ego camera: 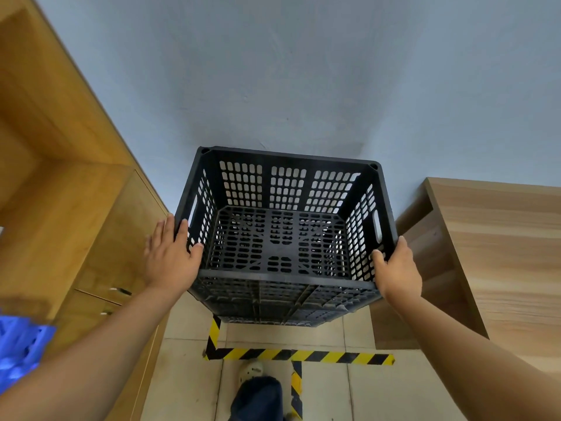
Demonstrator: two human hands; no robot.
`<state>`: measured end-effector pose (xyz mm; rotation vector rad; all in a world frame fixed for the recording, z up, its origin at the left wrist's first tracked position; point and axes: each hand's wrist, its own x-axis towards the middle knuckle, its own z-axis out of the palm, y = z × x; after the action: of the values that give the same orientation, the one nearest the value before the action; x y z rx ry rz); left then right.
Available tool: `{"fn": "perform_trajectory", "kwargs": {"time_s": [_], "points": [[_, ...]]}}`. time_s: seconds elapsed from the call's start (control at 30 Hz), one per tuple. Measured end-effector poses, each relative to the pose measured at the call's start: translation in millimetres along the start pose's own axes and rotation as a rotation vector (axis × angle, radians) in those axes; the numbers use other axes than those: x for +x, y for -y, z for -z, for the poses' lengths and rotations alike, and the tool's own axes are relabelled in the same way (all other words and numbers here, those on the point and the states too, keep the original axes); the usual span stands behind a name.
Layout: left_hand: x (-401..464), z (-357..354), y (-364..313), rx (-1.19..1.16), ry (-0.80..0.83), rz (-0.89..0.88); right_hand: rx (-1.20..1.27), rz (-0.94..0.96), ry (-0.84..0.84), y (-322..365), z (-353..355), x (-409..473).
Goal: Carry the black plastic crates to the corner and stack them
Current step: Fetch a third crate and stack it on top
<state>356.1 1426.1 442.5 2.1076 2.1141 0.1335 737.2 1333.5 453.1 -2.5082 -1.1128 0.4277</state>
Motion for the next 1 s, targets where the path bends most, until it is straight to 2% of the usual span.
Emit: {"fn": "perform_trajectory", "kwargs": {"time_s": [0.27,0.33,0.43,0.53,0.67,1.0], "points": [[0,1,-5,0.035,-0.005,-0.003,-0.016,0.036,-0.026,-5,-4,8],[-1,4,-4,0.090,0.001,-0.029,-0.114,0.073,-0.043,-4,-3,6],[-4,7,-12,0.170,0.037,-0.150,-0.378,0.239,-0.109,4,2,2],[-7,4,-37,0.212,0.078,-0.297,-0.506,0.407,-0.005,30,-7,-10],[-8,-4,-63,0.230,0.100,-0.380,-0.482,0.585,0.135,66,-35,-28],[-5,-6,-68,0.209,0.099,-0.335,-0.487,0.565,0.170,69,-34,-21]]}}
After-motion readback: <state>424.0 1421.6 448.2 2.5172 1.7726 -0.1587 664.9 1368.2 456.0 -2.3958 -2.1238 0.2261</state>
